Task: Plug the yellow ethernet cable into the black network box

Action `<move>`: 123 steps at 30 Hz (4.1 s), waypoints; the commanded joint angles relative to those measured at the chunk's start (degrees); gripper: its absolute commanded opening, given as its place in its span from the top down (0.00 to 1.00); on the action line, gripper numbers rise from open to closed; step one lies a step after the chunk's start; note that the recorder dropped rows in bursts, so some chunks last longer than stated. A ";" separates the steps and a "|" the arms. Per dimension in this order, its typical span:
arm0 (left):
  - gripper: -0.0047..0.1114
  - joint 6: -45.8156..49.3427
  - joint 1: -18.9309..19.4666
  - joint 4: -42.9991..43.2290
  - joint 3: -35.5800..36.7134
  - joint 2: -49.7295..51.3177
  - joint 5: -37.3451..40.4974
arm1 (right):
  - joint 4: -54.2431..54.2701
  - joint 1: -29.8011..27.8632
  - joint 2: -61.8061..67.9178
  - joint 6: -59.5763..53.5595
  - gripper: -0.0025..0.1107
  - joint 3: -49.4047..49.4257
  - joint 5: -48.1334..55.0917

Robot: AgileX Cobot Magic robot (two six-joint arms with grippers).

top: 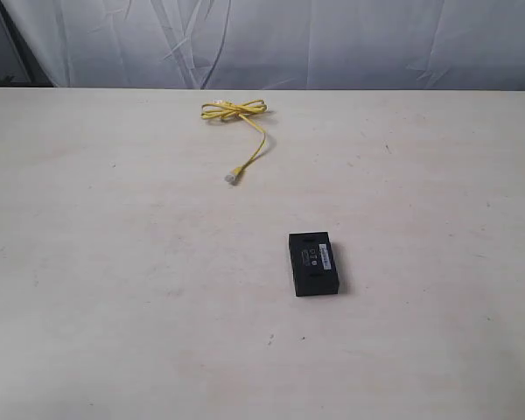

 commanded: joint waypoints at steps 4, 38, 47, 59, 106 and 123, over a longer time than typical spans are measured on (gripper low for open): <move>0.96 -0.05 0.01 0.10 0.18 -0.12 -0.30 | -0.10 0.14 -0.24 0.00 0.99 0.11 -0.70; 0.96 -0.05 0.01 3.77 0.18 -0.12 -2.33 | 57.57 0.15 -0.24 1.89 0.99 -0.24 -18.95; 0.96 -0.05 0.01 -1.86 0.18 -0.12 -3.04 | 37.50 0.15 1.62 -4.63 0.99 -16.74 -18.21; 0.96 -0.05 0.01 -1.76 0.18 -0.12 -3.04 | 15.32 0.15 21.81 -4.75 0.99 -34.75 -6.03; 0.96 -0.27 0.01 -37.20 0.18 -0.12 -13.44 | 17.85 16.15 99.24 -39.62 0.99 -59.78 21.93; 0.96 -0.04 0.01 -29.45 -14.64 10.44 -0.01 | 25.93 15.45 114.64 -42.08 0.99 -72.14 36.61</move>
